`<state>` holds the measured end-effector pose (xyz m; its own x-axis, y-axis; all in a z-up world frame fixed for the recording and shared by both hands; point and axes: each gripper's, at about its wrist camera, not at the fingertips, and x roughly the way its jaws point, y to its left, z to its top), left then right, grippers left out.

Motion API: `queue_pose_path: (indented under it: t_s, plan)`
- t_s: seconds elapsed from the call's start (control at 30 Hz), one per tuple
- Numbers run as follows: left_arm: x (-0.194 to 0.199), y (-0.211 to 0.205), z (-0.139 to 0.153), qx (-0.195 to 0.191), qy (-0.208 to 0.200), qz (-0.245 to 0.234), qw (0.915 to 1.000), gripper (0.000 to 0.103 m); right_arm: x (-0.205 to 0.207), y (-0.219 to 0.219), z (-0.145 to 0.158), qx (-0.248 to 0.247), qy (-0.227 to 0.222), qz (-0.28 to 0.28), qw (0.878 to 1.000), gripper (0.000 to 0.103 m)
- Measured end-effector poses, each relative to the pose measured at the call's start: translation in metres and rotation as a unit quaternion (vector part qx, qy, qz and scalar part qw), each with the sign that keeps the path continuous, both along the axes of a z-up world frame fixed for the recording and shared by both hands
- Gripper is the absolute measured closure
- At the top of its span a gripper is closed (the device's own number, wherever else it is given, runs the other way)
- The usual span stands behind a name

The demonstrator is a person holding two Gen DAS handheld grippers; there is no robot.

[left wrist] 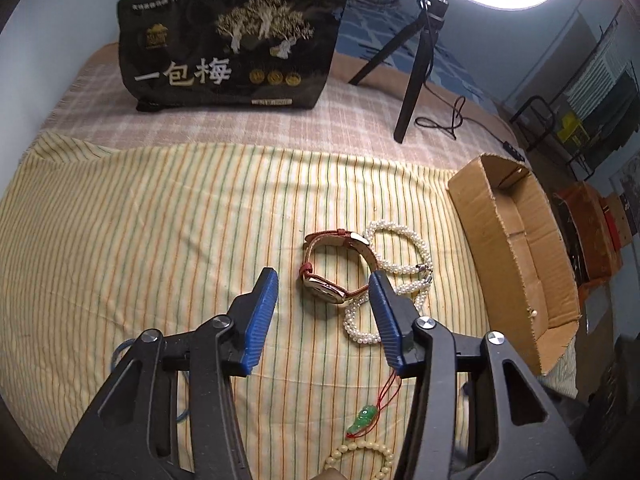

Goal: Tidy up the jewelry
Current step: 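Move the left tool to the brown watch while the right tool approaches the jade pendant, then close the left tool on the watch strap while the right tool grips the green jade pendant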

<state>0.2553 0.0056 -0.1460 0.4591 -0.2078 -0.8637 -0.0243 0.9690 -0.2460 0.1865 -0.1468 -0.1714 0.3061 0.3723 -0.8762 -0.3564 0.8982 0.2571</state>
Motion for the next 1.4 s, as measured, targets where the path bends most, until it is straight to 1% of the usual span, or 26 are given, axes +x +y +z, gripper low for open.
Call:
queue_pose_path:
  t_s: [0.1, 0.2, 0.27, 0.4, 0.5, 0.67, 0.8, 0.9, 0.93, 1.03, 1.1, 1.13, 1.2, 1.27, 1.4]
  plan:
    - [0.003, -0.001, -0.009, 0.004, 0.011, -0.003, 0.9999, 0.059, -0.006, 0.011, -0.010, 0.006, 0.017, 0.013, 1.000, 0.047]
    - [0.008, -0.001, -0.019, 0.006, 0.021, -0.002, 0.9998, 0.060, -0.007, 0.018, -0.017, 0.010, 0.031, 0.017, 0.999, 0.052]
    - [0.011, 0.001, -0.025, 0.005, 0.027, 0.001, 0.9996, 0.061, -0.006, 0.020, -0.022, 0.012, 0.038, 0.010, 0.999, 0.055]
    - [0.018, 0.009, -0.035, -0.012, 0.041, 0.018, 0.9989, 0.063, 0.001, 0.018, -0.033, 0.022, 0.057, -0.013, 0.998, 0.061]
    - [0.025, 0.013, -0.037, -0.017, 0.044, 0.023, 0.9986, 0.063, 0.005, 0.018, -0.035, 0.030, 0.063, -0.025, 0.997, 0.061]
    - [0.033, 0.014, -0.040, -0.020, 0.045, 0.019, 0.9986, 0.063, 0.011, 0.029, -0.038, 0.031, 0.061, -0.025, 0.997, 0.063]
    - [0.037, 0.010, -0.041, -0.019, 0.047, 0.011, 0.9986, 0.063, 0.013, 0.043, -0.039, 0.009, 0.045, -0.024, 0.999, 0.066]
    - [0.040, 0.007, -0.043, -0.016, 0.049, 0.005, 0.9986, 0.063, 0.013, 0.061, -0.040, -0.028, 0.023, -0.015, 0.999, 0.071]
    - [0.041, 0.007, -0.044, -0.016, 0.051, 0.005, 0.9986, 0.063, 0.011, 0.067, -0.041, -0.047, 0.009, -0.006, 0.999, 0.072]
    - [0.044, 0.006, -0.048, -0.018, 0.055, 0.004, 0.9983, 0.063, 0.004, 0.079, -0.041, -0.083, -0.017, 0.012, 0.996, 0.073]
    - [0.046, 0.004, -0.050, -0.015, 0.057, 0.001, 0.9982, 0.064, -0.001, 0.081, -0.042, -0.093, -0.024, 0.020, 0.995, 0.076]
    - [0.046, 0.003, -0.052, -0.012, 0.059, 0.000, 0.9982, 0.068, -0.001, 0.083, -0.042, -0.096, -0.025, 0.023, 0.995, 0.077]
    - [0.048, 0.001, -0.056, -0.006, 0.068, -0.002, 0.9977, 0.070, -0.001, 0.082, -0.042, -0.100, -0.026, 0.025, 0.994, 0.083]
    - [0.049, -0.001, -0.060, 0.004, 0.072, -0.003, 0.9974, 0.075, -0.001, 0.080, -0.042, -0.091, -0.021, 0.027, 0.995, 0.084]
    - [0.048, -0.001, -0.062, 0.030, 0.069, -0.005, 0.9972, 0.093, -0.003, 0.058, -0.036, -0.070, -0.012, 0.031, 0.997, 0.085]
